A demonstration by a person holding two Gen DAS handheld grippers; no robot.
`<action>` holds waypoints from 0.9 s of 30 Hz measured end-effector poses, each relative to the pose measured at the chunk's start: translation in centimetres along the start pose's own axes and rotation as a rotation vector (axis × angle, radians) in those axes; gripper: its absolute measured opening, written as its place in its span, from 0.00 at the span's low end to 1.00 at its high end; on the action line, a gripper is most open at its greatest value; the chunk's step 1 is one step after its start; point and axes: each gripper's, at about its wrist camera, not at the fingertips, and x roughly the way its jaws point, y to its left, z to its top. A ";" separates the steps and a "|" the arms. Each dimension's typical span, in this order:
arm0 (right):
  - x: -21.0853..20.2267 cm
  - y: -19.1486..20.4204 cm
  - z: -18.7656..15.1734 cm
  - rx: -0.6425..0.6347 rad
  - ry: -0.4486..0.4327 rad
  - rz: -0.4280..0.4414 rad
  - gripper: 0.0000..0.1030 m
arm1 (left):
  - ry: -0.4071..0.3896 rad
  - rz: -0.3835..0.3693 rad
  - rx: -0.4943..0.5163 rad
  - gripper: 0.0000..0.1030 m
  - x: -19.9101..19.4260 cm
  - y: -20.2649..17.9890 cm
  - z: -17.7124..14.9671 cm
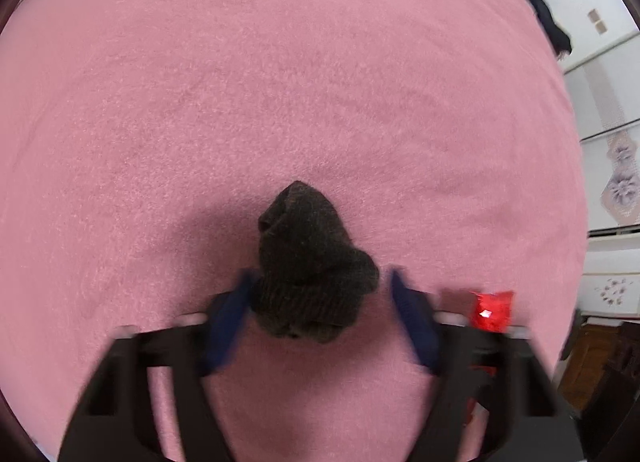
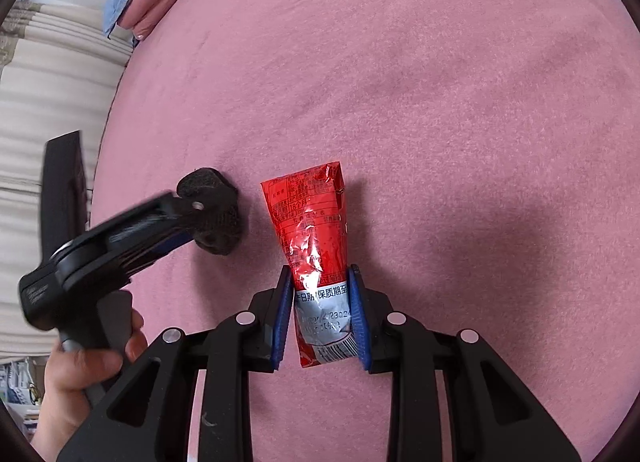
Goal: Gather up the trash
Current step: 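Grasp the red wrapper with the right tool while the left tool grasps the dark sock, then carry the wrapper and dark sock over the yellow bin and open both tools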
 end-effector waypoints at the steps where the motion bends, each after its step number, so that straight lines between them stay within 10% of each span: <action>1: -0.1 -0.1 -0.1 0.000 0.003 0.002 0.26 | -0.001 0.002 0.004 0.50 0.1 -0.1 0.1; 27: -7.0 -5.8 -16.8 0.109 0.051 -0.025 0.26 | 0.185 -0.207 0.092 0.44 -2.2 -3.9 -21.9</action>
